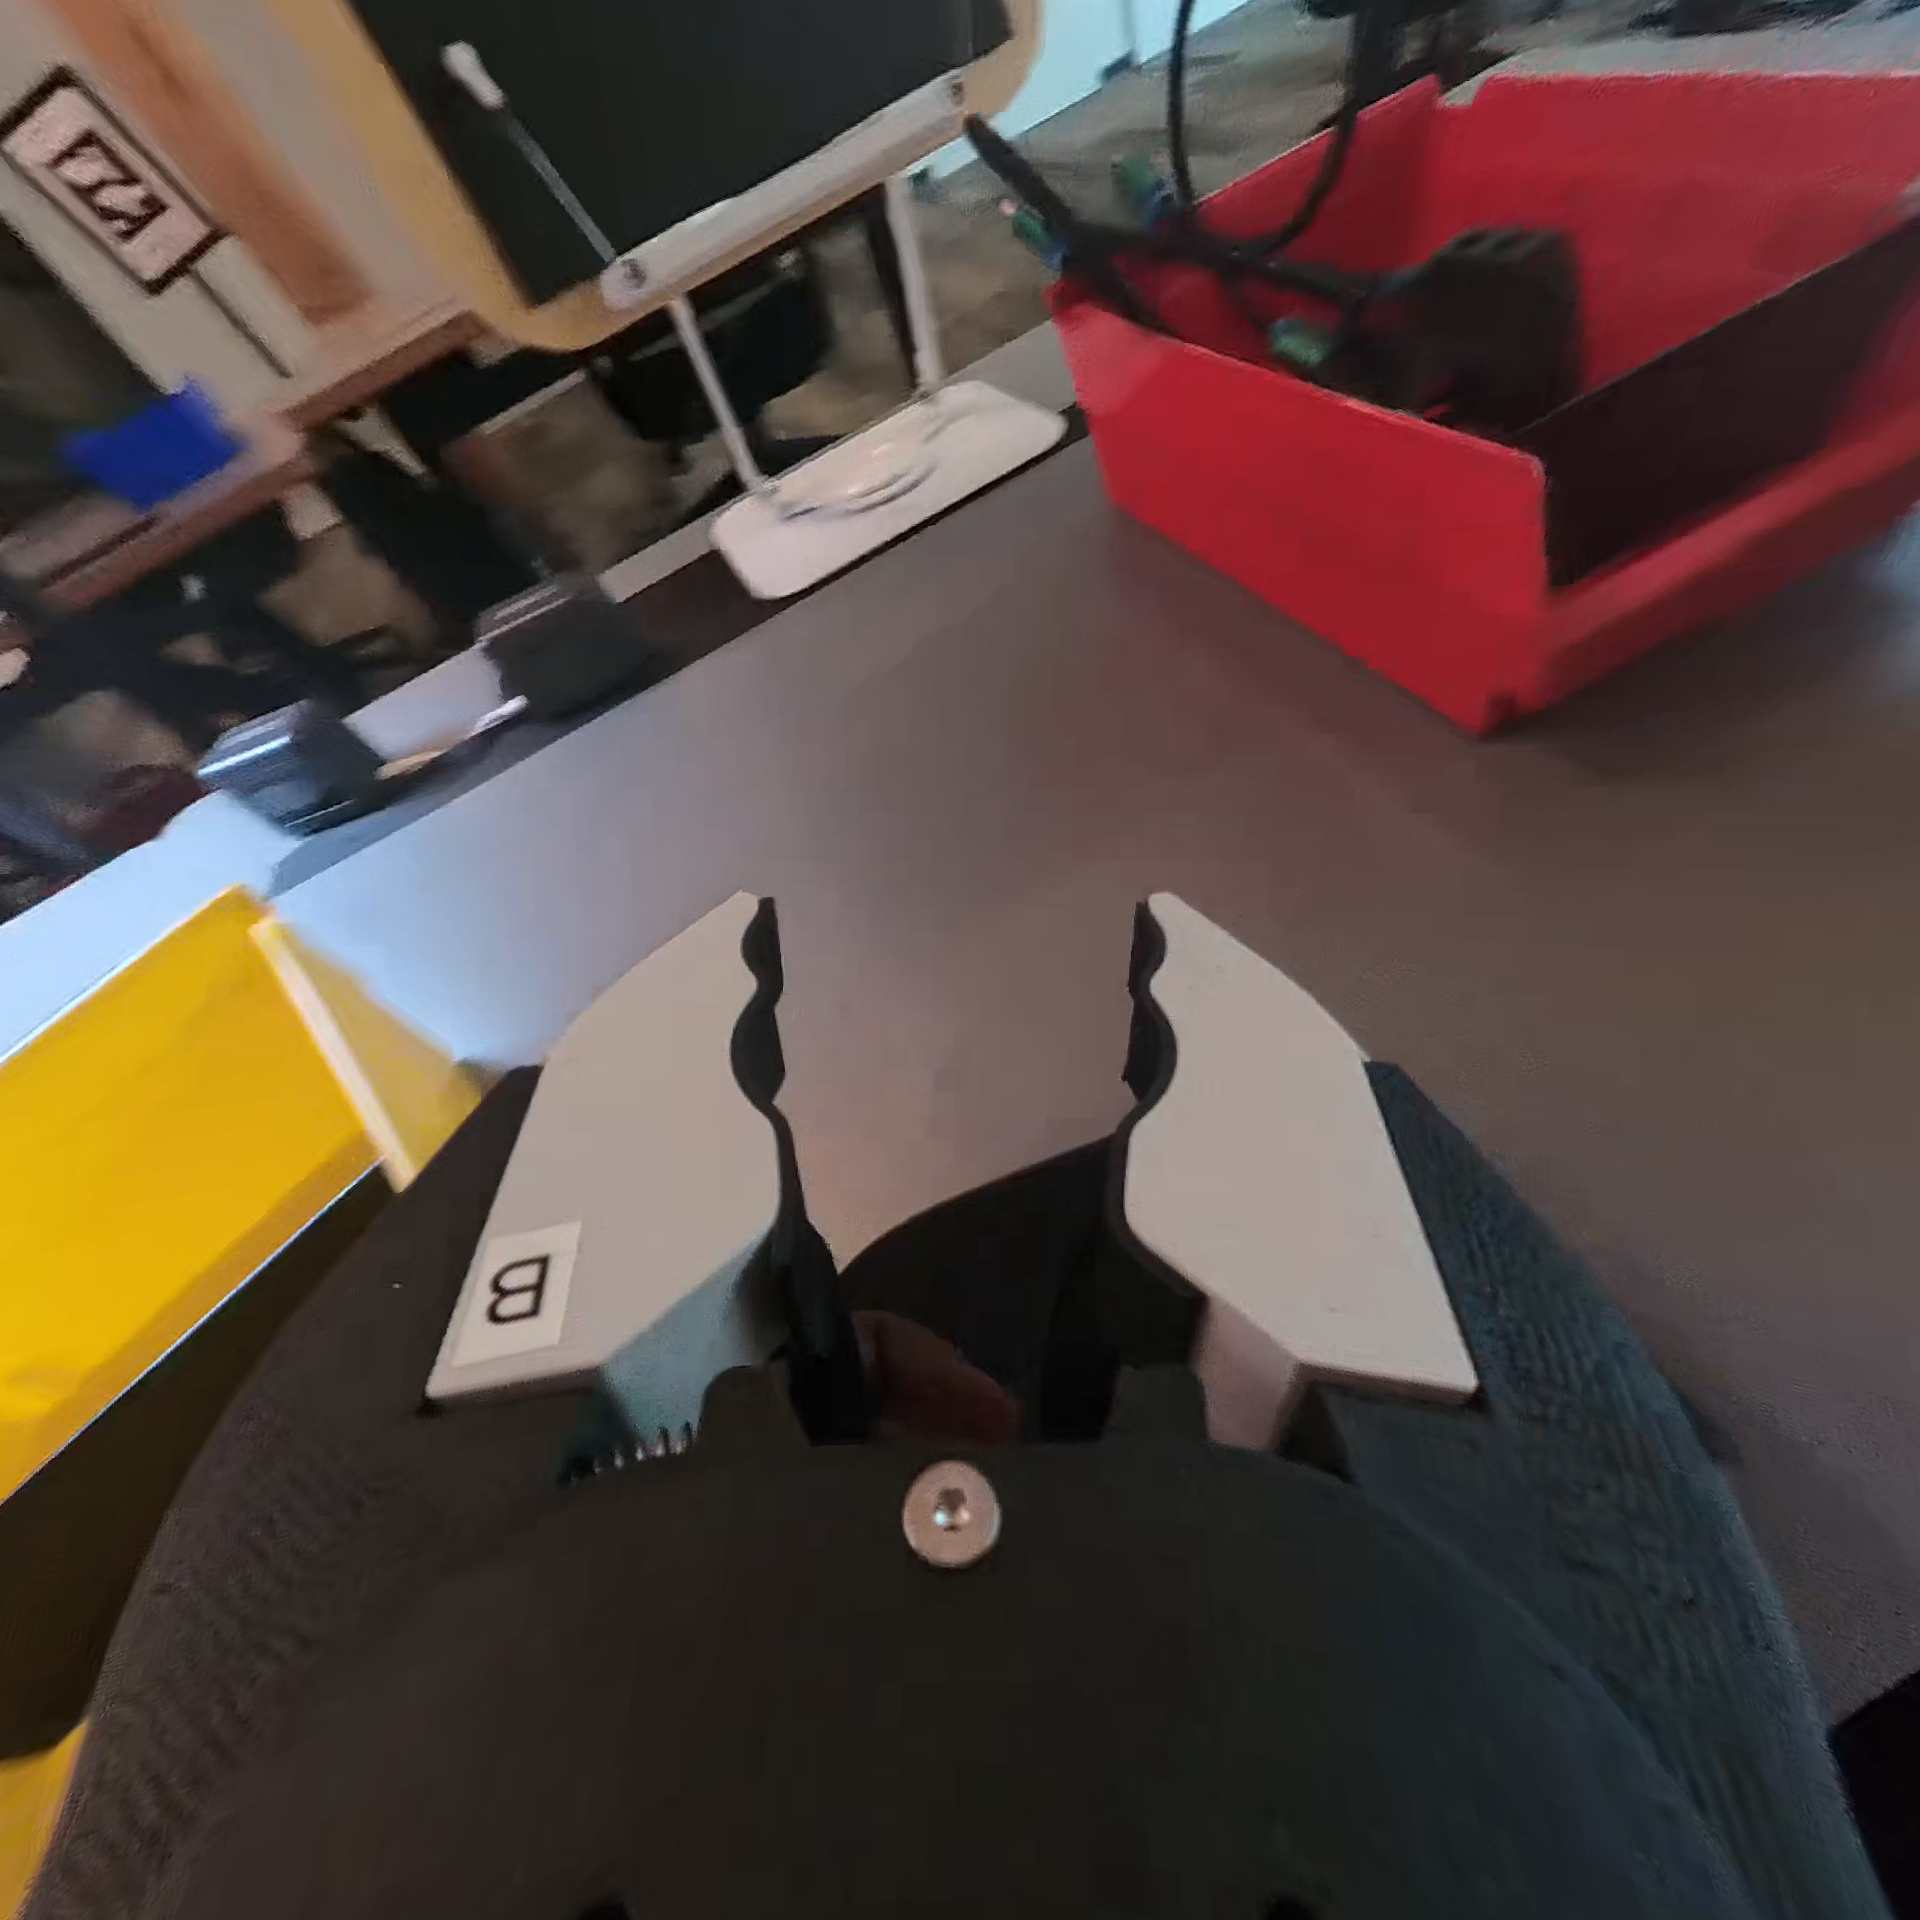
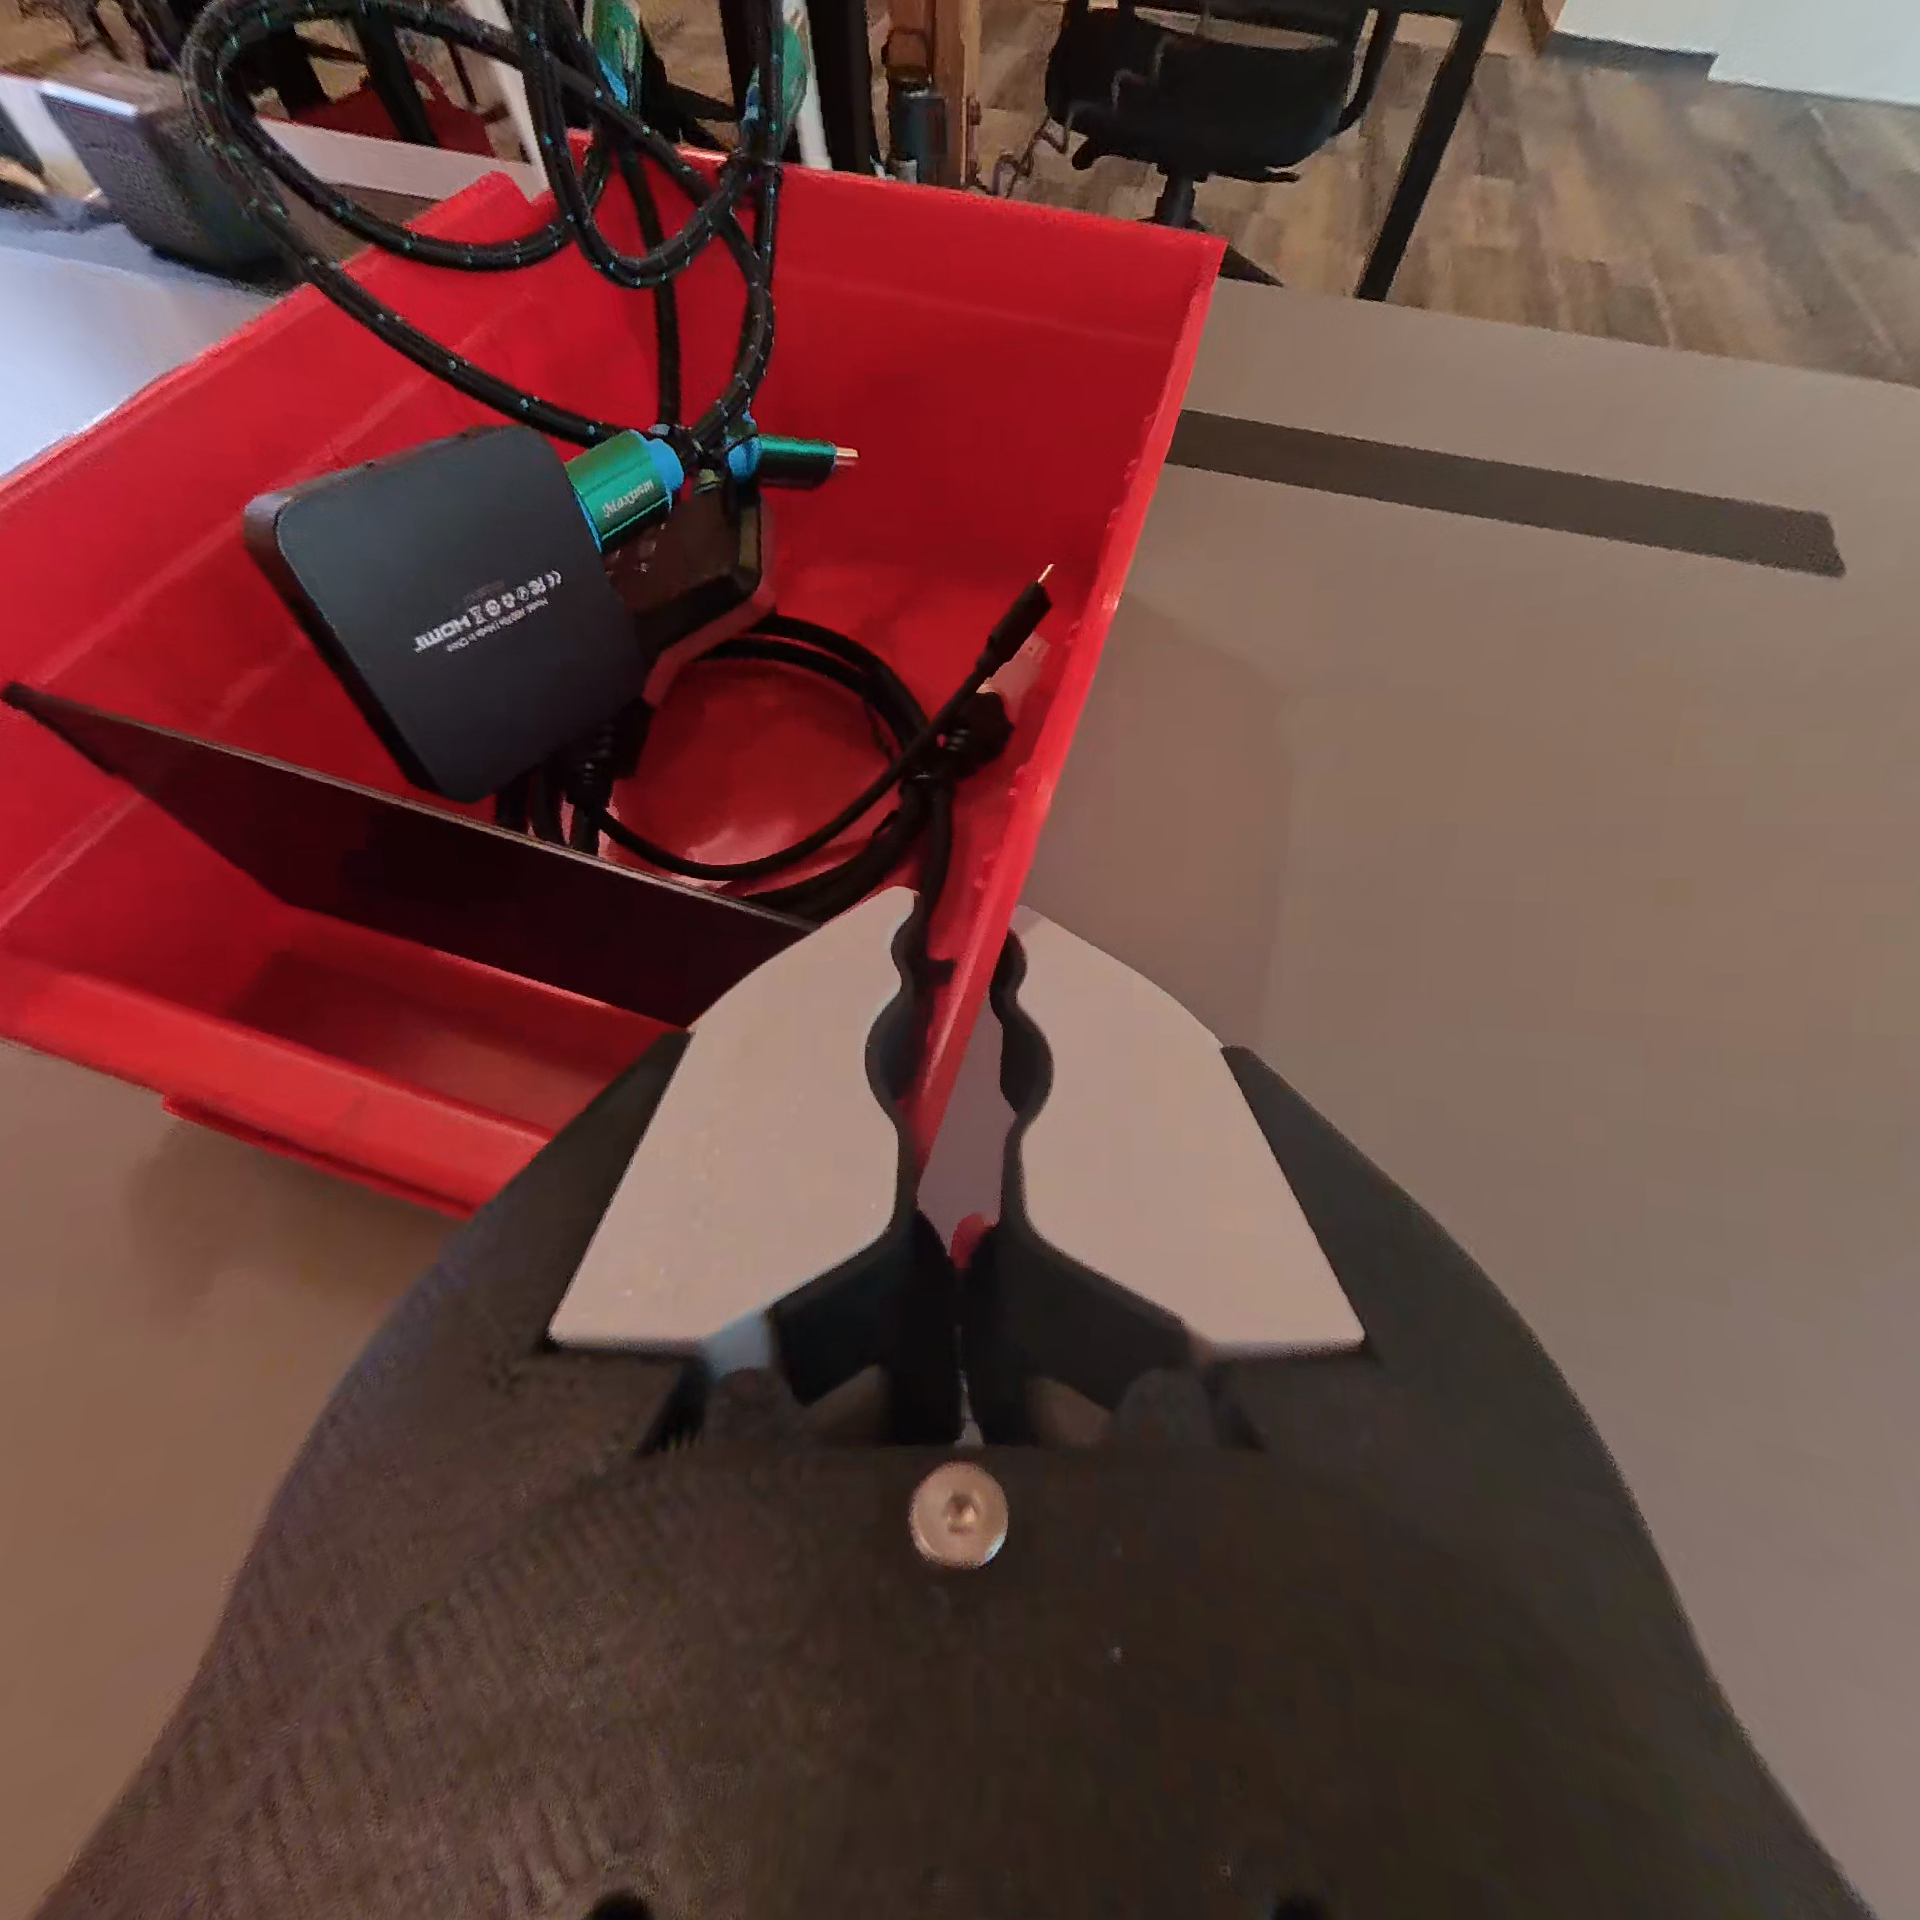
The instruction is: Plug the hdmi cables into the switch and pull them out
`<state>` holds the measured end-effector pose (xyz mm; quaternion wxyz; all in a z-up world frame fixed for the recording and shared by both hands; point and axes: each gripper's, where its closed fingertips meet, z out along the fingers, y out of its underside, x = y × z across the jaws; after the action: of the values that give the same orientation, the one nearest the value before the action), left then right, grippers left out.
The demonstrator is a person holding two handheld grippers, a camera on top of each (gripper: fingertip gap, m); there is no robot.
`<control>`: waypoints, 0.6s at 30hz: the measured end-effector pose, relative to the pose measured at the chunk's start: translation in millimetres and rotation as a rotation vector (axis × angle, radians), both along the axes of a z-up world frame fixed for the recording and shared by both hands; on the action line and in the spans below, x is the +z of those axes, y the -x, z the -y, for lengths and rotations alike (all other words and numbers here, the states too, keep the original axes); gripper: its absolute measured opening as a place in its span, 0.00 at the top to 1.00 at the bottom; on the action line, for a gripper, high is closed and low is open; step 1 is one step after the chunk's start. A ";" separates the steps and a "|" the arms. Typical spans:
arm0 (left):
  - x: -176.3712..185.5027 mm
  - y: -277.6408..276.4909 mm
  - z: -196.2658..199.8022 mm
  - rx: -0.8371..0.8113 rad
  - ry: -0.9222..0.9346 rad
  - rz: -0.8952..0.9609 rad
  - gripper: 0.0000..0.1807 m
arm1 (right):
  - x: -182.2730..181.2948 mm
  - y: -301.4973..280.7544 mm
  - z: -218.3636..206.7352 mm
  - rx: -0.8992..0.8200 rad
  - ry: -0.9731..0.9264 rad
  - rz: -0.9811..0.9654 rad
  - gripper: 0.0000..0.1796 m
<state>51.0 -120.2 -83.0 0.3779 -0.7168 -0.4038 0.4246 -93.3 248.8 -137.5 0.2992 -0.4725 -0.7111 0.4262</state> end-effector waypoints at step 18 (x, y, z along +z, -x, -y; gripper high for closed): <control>2.6 -152.1 255.0 0.866 0.012 -0.121 0.63 | 5.0 -7.9 238.2 0.240 -0.048 -0.123 0.90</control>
<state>203.1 -375.3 -80.4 0.1838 -0.4575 -0.6416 0.5875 -85.4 10.6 -132.5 0.3001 -0.3496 -0.7531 0.4697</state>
